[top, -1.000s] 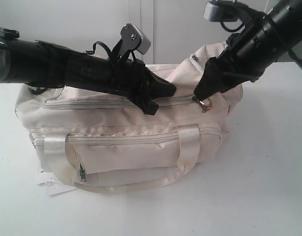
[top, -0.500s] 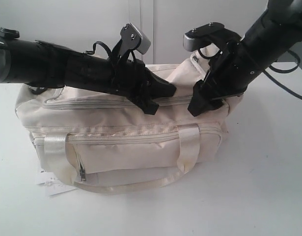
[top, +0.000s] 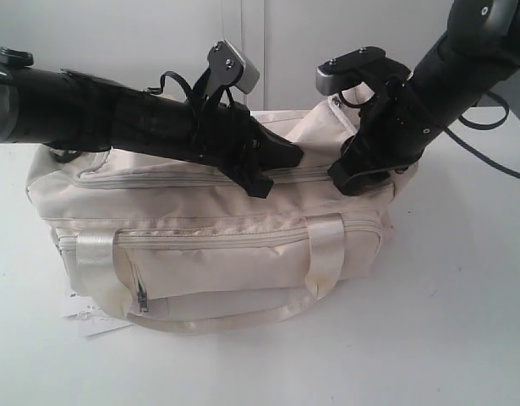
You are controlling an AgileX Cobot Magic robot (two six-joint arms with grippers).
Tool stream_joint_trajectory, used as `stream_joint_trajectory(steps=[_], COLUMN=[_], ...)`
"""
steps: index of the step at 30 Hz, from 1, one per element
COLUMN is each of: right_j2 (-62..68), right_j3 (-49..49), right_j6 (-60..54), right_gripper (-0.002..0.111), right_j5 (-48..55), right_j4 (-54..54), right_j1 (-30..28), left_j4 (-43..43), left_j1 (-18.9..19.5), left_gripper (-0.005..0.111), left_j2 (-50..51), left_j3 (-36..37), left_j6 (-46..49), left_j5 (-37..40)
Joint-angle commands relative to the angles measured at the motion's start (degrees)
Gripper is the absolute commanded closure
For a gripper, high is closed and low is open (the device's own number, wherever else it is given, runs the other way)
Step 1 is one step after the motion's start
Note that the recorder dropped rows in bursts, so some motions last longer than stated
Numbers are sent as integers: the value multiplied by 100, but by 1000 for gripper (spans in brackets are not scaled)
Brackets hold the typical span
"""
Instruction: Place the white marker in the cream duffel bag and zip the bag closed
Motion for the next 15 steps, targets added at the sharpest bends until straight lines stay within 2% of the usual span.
stream_joint_trajectory(steps=[1, 15], right_j2=[-327, -541], right_j3=[17, 17], right_j6=[41, 843], right_gripper=[108, 108], right_j5=[-13, -812], right_j4=[-279, -1547], right_j1=[4, -7], left_j4=[-33, -33], left_j1=[-3, -3], left_gripper=[107, 107], left_j2=[-73, -106], left_j3=[-24, -24], left_j6=[-56, -56], left_j5=[126, 143])
